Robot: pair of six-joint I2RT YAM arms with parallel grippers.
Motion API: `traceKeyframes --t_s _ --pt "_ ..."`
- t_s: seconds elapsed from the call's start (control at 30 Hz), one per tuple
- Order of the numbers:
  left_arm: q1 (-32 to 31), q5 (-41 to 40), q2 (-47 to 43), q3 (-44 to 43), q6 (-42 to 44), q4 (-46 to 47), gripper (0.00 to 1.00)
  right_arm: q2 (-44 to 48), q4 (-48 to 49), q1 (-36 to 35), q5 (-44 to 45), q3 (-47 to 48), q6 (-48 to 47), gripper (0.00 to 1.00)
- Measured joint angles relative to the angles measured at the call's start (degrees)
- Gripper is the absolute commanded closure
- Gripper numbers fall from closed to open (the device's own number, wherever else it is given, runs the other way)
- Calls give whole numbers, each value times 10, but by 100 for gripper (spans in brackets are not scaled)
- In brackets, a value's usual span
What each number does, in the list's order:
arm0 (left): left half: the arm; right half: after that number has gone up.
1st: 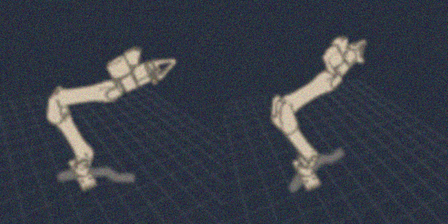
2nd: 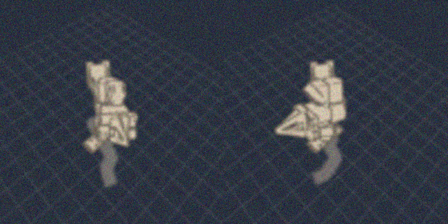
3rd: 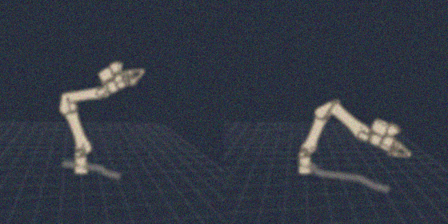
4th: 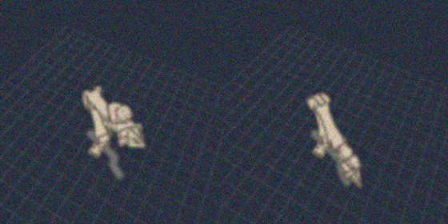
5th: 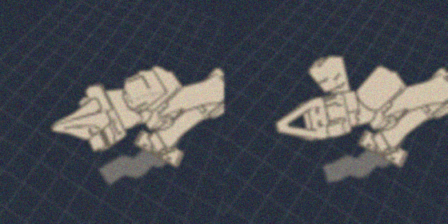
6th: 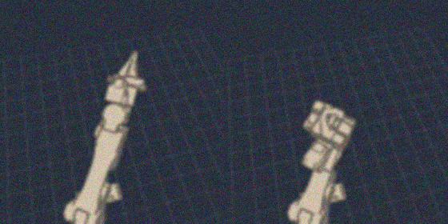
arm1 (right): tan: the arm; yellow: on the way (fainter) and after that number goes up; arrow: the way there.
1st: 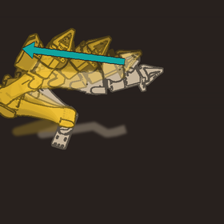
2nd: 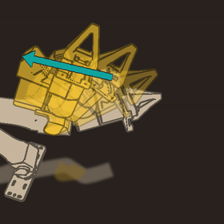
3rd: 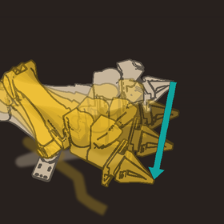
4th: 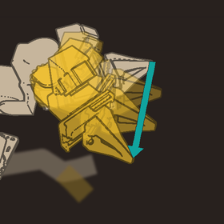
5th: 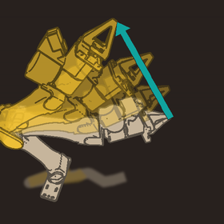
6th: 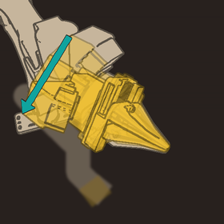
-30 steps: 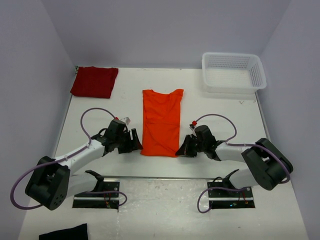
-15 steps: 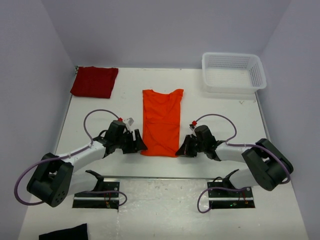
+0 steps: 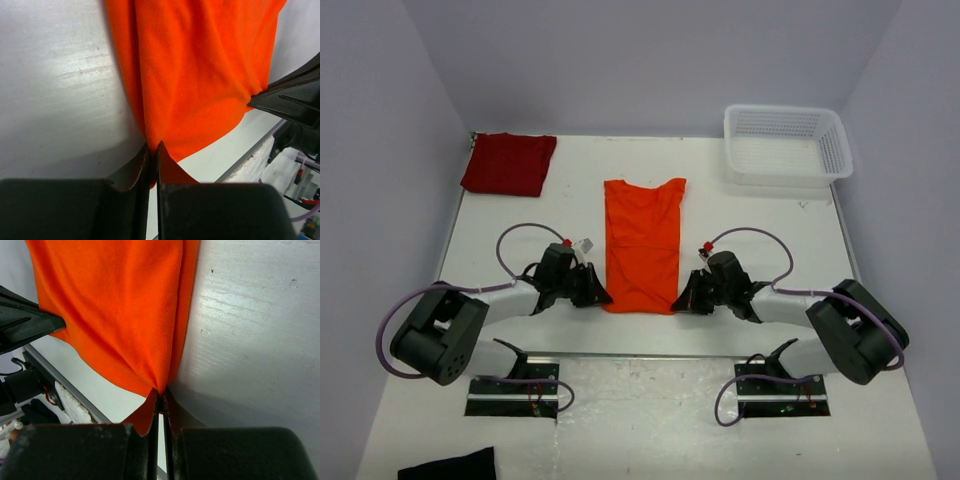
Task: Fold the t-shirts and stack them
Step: Grab one side of the 2/3 rectangular tshirt with both arms, then fold the long partially folded tshirt into a neat square
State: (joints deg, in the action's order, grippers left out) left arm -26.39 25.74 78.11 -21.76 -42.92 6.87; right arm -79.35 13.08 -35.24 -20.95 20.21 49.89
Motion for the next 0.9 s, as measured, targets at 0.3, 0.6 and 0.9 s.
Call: traceKeyframes --t_s 0.3,0.6,0.9 --pt "1 21 -21 32 -2 21 100 13 -58 -36 52 29 -9 100" --pt "-4 24 -295 64 -6 -147 100 131 -202 -150 129 38 3 100" --pt "-9 27 -395 61 -16 -259 100 250 -280 -201 167 38 37 100"
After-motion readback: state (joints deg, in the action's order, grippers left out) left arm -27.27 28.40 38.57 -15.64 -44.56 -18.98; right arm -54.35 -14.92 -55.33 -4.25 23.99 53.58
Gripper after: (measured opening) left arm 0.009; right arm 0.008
